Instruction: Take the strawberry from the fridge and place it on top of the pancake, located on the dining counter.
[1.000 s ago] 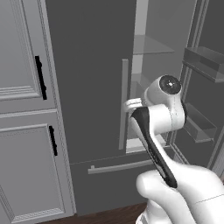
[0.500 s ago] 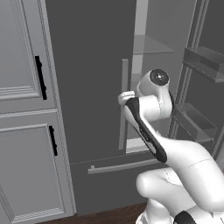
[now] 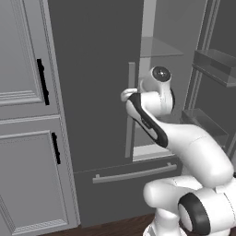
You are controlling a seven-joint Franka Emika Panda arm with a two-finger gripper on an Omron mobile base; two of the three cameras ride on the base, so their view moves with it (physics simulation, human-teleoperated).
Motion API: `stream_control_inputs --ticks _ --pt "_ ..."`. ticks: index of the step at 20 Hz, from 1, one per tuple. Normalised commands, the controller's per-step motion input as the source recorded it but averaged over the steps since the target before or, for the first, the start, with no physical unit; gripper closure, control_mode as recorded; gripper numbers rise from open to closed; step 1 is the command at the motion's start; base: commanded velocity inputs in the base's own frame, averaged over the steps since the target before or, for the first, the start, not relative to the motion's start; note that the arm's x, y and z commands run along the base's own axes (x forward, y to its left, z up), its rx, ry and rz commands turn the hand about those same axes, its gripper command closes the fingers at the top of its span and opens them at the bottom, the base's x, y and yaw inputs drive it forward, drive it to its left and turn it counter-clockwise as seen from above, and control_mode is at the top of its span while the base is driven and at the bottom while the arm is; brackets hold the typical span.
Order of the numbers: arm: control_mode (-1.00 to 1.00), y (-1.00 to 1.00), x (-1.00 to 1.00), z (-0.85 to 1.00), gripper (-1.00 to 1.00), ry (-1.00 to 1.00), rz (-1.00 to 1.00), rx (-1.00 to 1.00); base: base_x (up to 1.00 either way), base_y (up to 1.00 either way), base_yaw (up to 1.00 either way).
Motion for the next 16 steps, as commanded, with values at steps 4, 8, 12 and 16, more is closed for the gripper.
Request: stream_control_inputs --ticks 4,8,12,16 --pt "-1.00 0.14 0.51 -0.06 -1.00 0.00 0.00 0.01 0.00 0.00 0.00" --pt "-1.00 0.17 0.41 -0.20 -1.00 0.00 0.00 0.00 0.00 0.00 0.00" --pt "-1.00 0.03 0.49 -0.13 -1.00 0.00 0.00 0.00 0.00 0.00 0.00" --pt "-1.00 0.00 0.51 -0.05 -1.00 0.00 0.00 0.02 0.00 0.00 0.00"
